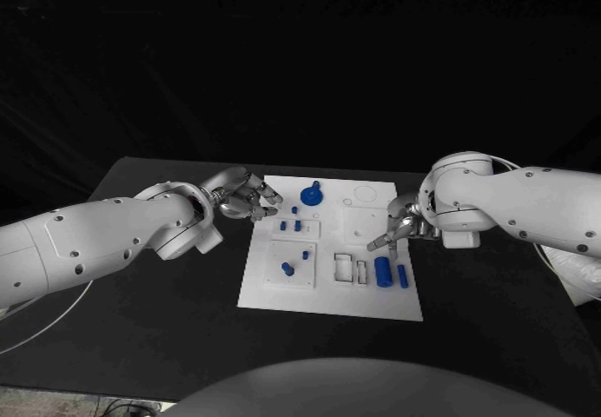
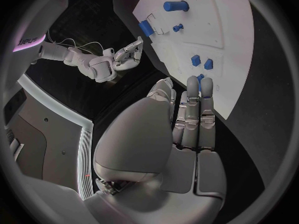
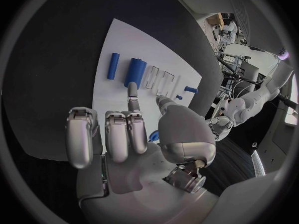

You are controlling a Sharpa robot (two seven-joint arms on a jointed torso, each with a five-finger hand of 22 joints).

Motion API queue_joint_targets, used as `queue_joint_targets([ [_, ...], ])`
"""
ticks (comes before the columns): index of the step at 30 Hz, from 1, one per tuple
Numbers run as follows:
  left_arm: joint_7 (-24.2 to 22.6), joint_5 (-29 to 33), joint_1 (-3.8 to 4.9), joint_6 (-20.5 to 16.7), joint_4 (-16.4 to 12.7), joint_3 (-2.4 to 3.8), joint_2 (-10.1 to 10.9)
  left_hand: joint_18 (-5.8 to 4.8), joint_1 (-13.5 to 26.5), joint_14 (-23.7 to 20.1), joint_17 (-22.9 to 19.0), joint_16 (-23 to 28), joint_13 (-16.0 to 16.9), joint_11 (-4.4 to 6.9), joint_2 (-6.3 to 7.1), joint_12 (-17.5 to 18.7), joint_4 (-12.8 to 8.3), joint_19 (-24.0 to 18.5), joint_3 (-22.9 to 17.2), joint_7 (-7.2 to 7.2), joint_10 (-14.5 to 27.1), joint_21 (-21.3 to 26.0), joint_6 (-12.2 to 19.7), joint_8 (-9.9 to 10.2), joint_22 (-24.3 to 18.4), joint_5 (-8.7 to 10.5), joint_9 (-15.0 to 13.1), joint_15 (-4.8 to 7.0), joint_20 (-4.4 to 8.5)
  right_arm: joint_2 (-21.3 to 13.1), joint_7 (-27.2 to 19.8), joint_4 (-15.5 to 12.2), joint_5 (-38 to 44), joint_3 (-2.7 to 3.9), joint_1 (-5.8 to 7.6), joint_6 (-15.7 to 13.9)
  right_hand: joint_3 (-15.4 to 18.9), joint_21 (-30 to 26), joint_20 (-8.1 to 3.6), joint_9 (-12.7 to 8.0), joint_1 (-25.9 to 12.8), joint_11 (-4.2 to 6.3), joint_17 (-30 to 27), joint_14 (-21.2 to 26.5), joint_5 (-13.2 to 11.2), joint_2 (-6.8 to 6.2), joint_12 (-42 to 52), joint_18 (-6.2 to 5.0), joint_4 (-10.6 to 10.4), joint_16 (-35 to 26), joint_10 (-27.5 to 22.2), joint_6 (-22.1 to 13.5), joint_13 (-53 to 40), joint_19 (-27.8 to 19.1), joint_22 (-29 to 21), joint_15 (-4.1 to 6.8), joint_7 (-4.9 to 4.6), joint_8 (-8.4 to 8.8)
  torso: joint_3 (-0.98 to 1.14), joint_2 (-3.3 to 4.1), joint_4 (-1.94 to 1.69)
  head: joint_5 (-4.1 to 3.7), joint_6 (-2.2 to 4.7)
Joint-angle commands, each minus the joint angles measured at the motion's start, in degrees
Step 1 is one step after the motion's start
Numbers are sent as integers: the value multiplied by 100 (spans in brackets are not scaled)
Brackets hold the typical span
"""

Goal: Assemble the parts on the task board

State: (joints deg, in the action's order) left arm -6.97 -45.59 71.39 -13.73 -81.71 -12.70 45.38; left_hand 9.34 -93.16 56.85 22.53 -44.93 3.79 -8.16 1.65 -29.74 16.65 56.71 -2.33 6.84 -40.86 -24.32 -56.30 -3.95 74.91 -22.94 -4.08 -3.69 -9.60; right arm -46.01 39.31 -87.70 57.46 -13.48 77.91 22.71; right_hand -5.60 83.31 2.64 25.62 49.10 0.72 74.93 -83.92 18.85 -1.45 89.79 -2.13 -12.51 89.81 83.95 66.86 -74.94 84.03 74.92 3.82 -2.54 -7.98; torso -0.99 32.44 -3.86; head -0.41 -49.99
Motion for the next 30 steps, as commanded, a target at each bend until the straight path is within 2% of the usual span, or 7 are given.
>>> queue_joint_targets([
  [1,-41,39,1,15,-9,4,-18,79,-18,-2,-6,-21,-4,-8,11,-30,12,17,-29,32,1,11,-2,-21,144,-16,-7,-25,-15,1,107,29,19,-2,-44,216,-15,-40,-32,-34,55,15,1507,-608,19,9,21,25,49,19,605,-57,-1506,205,1258,18,-41,62,-16,-8,-1,-11,-1],
  [5,-33,39,1,26,-4,4,-28,79,-18,-2,-6,-21,-4,-8,11,-30,12,17,-29,32,1,11,-2,-21,144,-16,-7,-25,-15,1,114,62,18,-2,-119,217,-44,-30,-16,-101,82,-18,1507,-608,20,13,21,28,98,19,605,-150,-1506,211,1261,-5,-79,161,-9,-6,-1,-15,-1],
  [12,-3,39,1,51,-4,4,-31,79,-16,0,-8,-23,-4,-8,12,-31,10,18,-29,30,-1,10,-1,-20,144,-15,-7,-25,-15,19,110,106,0,-2,-221,150,-68,-39,-8,-117,115,-25,1507,-608,32,22,21,26,131,19,605,-144,-1506,206,1258,-13,-83,175,-5,-3,-7,-8,-1],
  [20,23,39,1,72,1,4,-41,79,-14,1,-9,-25,-4,-9,15,-32,9,19,-28,27,-1,9,4,-18,144,-15,-5,-26,-16,58,102,191,-47,-2,-269,50,-81,-55,-5,-120,124,-28,1507,-608,25,35,21,21,142,19,605,-128,-1506,197,1252,-15,-82,175,-16,-9,-9,-7,-1],
  [30,56,35,1,103,11,4,-52,78,-12,2,-11,-27,-4,-11,18,-33,8,20,-27,22,-1,9,10,-14,144,-15,-4,-28,-17,118,99,272,-47,-2,-351,7,-99,-103,0,-120,143,-23,1507,-608,1,45,21,9,167,19,605,-94,-1506,170,1235,-18,-77,170,-16,-12,-12,11,-1],
])
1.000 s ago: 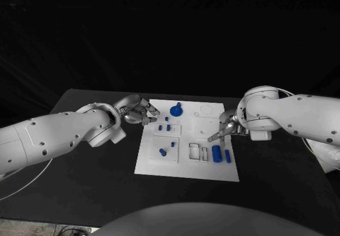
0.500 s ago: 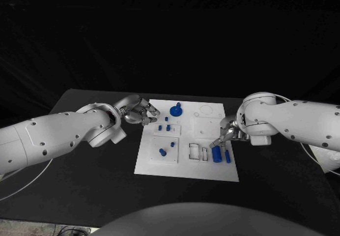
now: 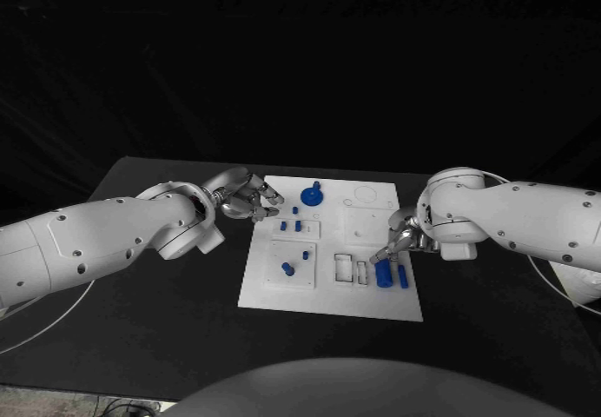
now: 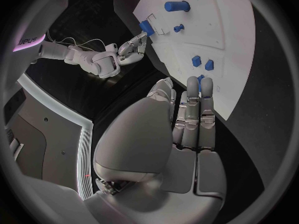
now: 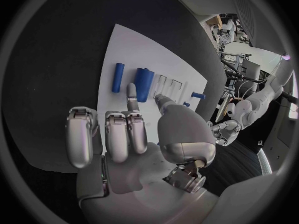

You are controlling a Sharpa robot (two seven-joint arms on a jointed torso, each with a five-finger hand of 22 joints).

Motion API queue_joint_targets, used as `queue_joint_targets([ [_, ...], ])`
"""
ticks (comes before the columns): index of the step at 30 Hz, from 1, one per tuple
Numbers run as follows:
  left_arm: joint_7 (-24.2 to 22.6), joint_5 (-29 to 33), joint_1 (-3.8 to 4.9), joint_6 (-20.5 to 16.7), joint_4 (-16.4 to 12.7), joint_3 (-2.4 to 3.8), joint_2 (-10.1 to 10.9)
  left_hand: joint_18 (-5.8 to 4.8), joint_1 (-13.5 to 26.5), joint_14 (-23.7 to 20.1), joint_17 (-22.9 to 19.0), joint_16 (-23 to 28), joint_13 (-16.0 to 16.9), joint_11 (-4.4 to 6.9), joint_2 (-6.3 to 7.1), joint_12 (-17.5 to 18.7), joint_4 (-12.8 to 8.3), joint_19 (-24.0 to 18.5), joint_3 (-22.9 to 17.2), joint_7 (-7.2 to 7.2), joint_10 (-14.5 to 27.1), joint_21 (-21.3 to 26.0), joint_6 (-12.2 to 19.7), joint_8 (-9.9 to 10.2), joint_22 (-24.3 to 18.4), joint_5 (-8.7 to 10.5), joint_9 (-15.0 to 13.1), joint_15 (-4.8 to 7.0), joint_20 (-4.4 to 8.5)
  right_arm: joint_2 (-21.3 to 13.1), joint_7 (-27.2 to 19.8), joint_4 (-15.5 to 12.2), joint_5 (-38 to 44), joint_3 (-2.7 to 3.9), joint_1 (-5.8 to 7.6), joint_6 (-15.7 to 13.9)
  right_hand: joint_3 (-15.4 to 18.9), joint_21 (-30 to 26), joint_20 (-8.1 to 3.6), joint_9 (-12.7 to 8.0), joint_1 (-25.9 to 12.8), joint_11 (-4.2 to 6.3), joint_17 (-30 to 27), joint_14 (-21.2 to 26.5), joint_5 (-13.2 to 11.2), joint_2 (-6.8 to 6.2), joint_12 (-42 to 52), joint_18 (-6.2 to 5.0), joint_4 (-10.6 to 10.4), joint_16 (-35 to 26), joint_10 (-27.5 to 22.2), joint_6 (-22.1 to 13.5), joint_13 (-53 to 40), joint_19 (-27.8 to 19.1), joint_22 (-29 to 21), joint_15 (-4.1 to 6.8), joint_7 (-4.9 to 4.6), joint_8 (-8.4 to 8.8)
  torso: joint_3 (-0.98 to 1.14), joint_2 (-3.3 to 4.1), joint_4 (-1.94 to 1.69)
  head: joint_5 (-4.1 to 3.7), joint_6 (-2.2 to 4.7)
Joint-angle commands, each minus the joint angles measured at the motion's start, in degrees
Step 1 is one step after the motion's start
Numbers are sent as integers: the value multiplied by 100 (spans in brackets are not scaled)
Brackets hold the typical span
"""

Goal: Assemble the parts on the task board

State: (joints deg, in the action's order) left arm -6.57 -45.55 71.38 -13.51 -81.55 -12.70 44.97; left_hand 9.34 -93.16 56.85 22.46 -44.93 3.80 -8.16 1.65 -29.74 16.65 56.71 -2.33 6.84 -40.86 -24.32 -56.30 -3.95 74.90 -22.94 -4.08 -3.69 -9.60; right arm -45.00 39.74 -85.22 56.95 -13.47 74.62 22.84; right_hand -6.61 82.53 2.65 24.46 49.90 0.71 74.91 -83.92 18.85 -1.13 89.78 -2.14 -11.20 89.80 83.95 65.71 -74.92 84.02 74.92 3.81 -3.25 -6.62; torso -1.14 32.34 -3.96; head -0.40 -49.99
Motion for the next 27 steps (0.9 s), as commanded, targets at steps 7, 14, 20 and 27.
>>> queue_joint_targets([
  [7,44,27,2,100,-10,4,-6,78,-9,3,-7,-29,-5,-14,21,-34,8,21,-27,16,0,8,17,-10,145,-14,-2,-30,-18,48,59,90,4,-3,-60,-2,5,-53,5,-6,55,-17,1509,-608,-142,-4,22,2,69,20,605,43,-1508,156,1225,-18,-5,46,-6,-4,-4,16,-1],
  [14,66,22,2,118,-14,4,-8,78,-9,3,-7,-29,-5,-14,21,-34,8,21,-27,16,0,8,17,-10,145,-14,-2,-30,-18,81,63,145,9,-3,-97,-3,45,-79,3,-2,-18,-11,1509,-608,-693,16,22,-4,95,20,605,89,-1508,147,1218,-12,1,75,-10,-6,-5,23,-1],
  [20,82,21,2,122,-22,4,-2,76,0,4,-11,-32,-5,-18,22,-36,10,22,-25,8,0,7,28,-4,144,-15,0,-34,-21,94,64,183,28,-3,-128,-11,52,-104,0,10,1,-3,1509,-608,-876,34,22,-10,140,20,605,126,-1508,136,1210,-7,10,75,-10,-8,-9,44,-1],
  [27,107,19,2,135,-30,4,4,76,0,4,-11,-32,-5,-18,22,-36,10,22,-25,8,0,7,28,-4,144,-15,0,-35,-21,110,63,217,55,-3,-174,-29,81,-125,-12,54,41,15,1509,-608,-1210,51,22,-15,218,20,605,189,-1508,128,1204,8,29,62,-12,-10,-7,65,-1],
])
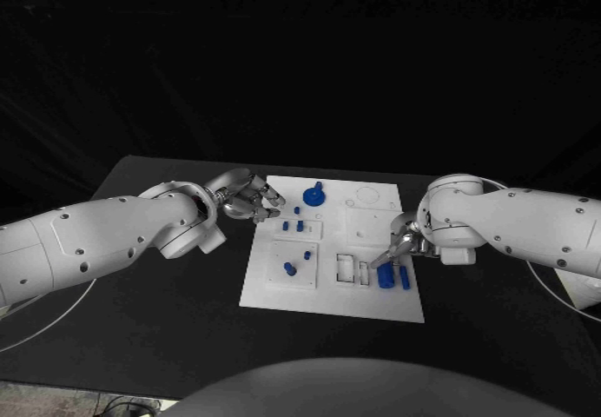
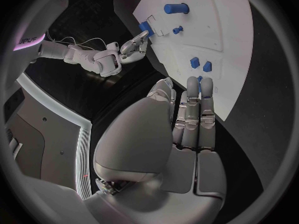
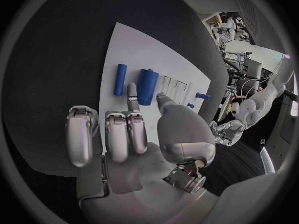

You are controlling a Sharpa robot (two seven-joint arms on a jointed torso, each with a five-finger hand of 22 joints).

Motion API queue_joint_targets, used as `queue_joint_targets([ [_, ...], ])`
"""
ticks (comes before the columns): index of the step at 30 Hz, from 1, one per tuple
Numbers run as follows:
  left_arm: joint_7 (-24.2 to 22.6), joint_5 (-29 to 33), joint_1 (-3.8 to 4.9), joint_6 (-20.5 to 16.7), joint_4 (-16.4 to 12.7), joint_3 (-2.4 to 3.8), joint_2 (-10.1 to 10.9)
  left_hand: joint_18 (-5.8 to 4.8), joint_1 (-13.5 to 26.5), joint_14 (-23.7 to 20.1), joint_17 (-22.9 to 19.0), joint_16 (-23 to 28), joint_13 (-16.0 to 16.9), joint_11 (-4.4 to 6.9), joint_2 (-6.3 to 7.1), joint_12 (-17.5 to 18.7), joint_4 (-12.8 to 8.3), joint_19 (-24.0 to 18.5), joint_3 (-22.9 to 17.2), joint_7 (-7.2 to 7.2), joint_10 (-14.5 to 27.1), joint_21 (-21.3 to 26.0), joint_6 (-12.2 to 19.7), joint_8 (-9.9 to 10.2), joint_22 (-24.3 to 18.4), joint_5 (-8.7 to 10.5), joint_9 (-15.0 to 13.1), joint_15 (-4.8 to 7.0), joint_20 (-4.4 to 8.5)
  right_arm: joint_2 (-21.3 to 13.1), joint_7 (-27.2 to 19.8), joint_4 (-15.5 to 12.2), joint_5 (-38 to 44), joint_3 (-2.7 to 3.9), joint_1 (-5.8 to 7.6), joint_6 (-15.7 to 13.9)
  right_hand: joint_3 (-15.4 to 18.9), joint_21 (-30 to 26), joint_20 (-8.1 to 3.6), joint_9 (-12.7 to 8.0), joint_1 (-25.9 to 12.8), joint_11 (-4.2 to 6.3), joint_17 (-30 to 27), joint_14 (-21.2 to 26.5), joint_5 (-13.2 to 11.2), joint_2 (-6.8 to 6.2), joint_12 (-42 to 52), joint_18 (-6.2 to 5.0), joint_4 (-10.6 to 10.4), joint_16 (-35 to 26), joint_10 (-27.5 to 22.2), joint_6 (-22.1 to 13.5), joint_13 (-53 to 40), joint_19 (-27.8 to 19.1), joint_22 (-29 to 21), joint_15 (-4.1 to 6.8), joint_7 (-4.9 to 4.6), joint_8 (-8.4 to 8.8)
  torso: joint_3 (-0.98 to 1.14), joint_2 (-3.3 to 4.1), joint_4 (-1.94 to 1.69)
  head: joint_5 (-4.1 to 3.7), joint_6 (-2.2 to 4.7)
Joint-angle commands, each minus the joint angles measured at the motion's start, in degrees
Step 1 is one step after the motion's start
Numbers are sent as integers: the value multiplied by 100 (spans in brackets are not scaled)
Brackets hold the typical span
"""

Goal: Assemble the parts on the task board

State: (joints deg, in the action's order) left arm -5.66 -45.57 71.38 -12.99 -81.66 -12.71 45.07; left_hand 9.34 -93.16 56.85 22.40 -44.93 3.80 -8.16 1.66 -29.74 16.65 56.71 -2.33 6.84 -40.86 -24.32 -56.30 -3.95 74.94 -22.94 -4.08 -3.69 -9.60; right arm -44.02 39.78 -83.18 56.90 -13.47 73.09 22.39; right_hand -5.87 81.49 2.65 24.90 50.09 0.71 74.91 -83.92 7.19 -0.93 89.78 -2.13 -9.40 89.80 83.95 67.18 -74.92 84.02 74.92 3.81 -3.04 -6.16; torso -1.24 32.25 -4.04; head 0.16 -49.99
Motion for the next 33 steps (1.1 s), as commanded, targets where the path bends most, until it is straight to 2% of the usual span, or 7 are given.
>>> queue_joint_targets([
  [1,18,20,2,85,-19,4,-6,76,8,4,-7,-34,-5,-20,21,-37,12,22,-24,7,1,7,31,-2,140,-16,1,-37,-22,16,58,18,63,-3,-29,11,9,-25,-13,15,26,17,1509,-608,-58,34,22,-16,44,20,605,48,-1508,126,1203,9,10,14,-3,-2,0,8,-1],
  [5,28,20,2,93,-22,4,-6,76,8,4,-7,-34,-5,-20,21,-37,12,22,-24,7,1,7,31,-2,140,-16,1,-37,-22,23,54,35,68,-3,-48,-18,-3,-44,-18,42,68,27,1509,-608,-57,64,22,-20,82,20,605,77,-1508,117,1197,17,21,-1,-4,0,2,11,-1],
  [9,39,19,2,104,-22,4,-8,74,32,5,-15,-39,-6,-24,-3,-41,15,24,-31,4,0,6,37,0,140,-46,2,-43,-26,28,46,52,59,-3,-57,-61,-26,-71,-33,92,115,40,1509,-608,264,119,22,-26,143,20,605,60,-1508,104,1190,30,29,10,-5,-2,0,10,-1],
  [12,42,19,2,109,-23,4,-9,75,73,-2,-38,-50,-9,-29,-76,-42,13,24,-75,-3,7,3,45,2,140,-235,3,-48,-32,31,40,62,40,-3,-62,-96,-55,-90,-37,123,130,41,1509,-608,494,168,22,-30,169,20,605,37,-1508,95,1185,32,29,24,-5,-1,-3,6,-1],
  [20,44,19,2,111,-27,4,-9,75,82,-4,-42,-53,-9,-30,-69,-43,13,23,-74,-3,8,3,48,3,140,-260,4,-49,-34,39,1,93,-10,-3,-79,-180,-293,-161,-46,200,287,53,1509,-608,1693,221,22,-46,342,20,605,-42,-1508,60,1164,42,31,80,-9,-6,-6,6,-1],
  [26,43,19,2,107,-31,4,-5,75,82,-4,-42,-53,-9,-30,-69,-43,13,23,-74,-3,8,3,48,3,140,-260,4,-49,-34,42,-35,122,-182,-3,-87,-265,-561,-221,-57,269,358,70,1509,-608,2524,173,22,-59,469,20,605,-39,-1508,27,1147,55,46,83,-10,-7,-6,25,-1],
  [33,34,16,2,99,-28,4,-9,75,82,-4,-42,-53,-9,-30,-69,-43,13,23,-74,-3,8,3,48,3,140,-260,4,-49,-34,37,-65,132,-367,-3,-92,-370,-824,-273,-66,364,405,84,1509,-608,2959,81,22,-70,613,20,605,-58,-1508,1,1132,66,56,76,-12,-6,-4,27,-1],
])
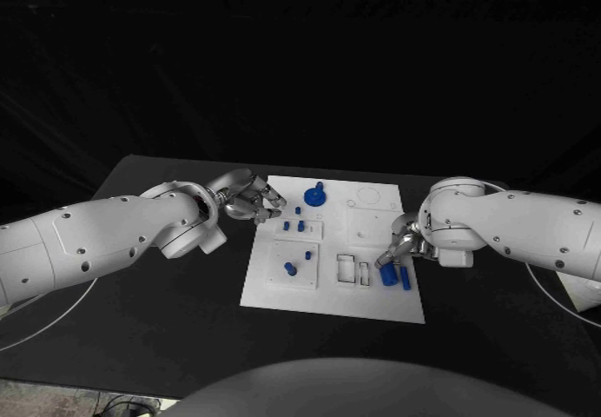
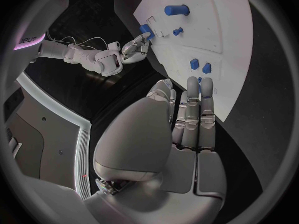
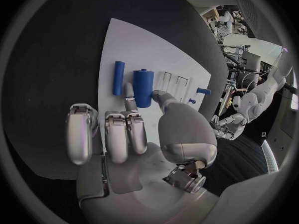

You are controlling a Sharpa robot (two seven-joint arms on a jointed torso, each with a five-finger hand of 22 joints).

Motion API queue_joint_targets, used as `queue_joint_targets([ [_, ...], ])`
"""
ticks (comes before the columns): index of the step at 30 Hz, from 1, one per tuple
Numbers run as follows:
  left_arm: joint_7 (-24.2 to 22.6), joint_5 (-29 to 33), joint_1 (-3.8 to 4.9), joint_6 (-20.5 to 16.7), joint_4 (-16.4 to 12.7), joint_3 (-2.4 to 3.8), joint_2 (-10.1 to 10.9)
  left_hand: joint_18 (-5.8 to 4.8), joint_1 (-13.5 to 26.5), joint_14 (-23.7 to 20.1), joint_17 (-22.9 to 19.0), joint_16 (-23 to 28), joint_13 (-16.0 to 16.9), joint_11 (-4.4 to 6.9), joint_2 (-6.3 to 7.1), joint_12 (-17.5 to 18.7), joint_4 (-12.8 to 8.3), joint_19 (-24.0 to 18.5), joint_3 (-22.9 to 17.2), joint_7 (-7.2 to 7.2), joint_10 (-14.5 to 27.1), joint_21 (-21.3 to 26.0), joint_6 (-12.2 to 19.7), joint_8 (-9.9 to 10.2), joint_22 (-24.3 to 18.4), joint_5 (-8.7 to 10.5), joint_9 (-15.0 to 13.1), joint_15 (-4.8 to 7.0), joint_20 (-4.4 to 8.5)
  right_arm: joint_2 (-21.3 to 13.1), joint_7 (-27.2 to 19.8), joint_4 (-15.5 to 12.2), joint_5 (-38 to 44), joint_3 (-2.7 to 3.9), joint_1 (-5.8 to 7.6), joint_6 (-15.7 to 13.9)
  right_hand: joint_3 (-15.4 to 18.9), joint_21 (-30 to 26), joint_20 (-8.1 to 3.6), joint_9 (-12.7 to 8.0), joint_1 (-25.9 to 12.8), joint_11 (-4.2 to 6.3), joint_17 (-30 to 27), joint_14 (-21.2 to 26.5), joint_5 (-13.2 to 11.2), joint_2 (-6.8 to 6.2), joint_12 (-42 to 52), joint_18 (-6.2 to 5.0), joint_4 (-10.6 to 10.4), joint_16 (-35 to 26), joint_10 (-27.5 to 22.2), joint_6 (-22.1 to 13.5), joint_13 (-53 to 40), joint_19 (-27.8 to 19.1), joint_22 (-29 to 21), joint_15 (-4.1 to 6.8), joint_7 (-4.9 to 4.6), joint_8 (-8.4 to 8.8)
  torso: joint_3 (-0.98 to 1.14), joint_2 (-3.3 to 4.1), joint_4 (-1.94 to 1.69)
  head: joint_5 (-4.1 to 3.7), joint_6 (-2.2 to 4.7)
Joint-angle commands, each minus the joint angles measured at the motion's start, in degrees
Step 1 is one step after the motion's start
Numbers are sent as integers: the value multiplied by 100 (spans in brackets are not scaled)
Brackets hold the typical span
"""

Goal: Assemble the parts on the task board

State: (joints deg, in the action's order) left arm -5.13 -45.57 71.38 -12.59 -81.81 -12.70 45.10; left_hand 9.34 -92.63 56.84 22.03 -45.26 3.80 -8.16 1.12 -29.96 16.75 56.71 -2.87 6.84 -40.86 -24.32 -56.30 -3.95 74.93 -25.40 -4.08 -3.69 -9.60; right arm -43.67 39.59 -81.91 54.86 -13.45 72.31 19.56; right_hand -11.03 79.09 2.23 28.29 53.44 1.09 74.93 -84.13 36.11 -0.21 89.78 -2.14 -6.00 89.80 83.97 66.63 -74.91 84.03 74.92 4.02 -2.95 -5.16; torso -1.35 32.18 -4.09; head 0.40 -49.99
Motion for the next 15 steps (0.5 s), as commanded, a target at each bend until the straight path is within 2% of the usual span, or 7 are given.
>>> queue_joint_targets([
  [1,-25,16,2,58,-7,4,-15,75,34,-4,-7,-21,-8,-31,-12,-22,3,23,-19,-4,8,2,50,3,141,-24,4,-50,-34,0,-48,4,-184,-6,-14,-101,-337,-46,-25,41,76,47,1507,-587,103,-4,22,-72,291,20,603,-6,-1509,-6,1128,46,48,-26,-1,2,1,3,-1],
  [8,-47,14,-40,78,25,4,-25,75,35,-4,-9,-22,-8,-31,-10,-22,3,23,-19,-4,8,2,51,3,141,-28,4,-51,-34,-57,-88,-25,-418,-5,-16,-243,-444,-95,-28,110,115,52,1507,-587,147,-51,22,-83,384,20,603,-14,-1509,-31,1113,51,54,-44,-2,2,-2,6,-1],
  [15,-76,17,-60,35,26,4,16,75,35,-4,-9,-22,-8,-31,-10,-22,3,23,-19,-4,8,2,51,3,141,-28,4,-51,-34,-212,-122,-171,-555,-4,-1,-443,-481,-110,-32,153,112,59,1507,-587,168,-68,22,-86,412,20,603,9,-1509,-38,1108,56,62,-70,-3,-1,-2,43,-1],
])
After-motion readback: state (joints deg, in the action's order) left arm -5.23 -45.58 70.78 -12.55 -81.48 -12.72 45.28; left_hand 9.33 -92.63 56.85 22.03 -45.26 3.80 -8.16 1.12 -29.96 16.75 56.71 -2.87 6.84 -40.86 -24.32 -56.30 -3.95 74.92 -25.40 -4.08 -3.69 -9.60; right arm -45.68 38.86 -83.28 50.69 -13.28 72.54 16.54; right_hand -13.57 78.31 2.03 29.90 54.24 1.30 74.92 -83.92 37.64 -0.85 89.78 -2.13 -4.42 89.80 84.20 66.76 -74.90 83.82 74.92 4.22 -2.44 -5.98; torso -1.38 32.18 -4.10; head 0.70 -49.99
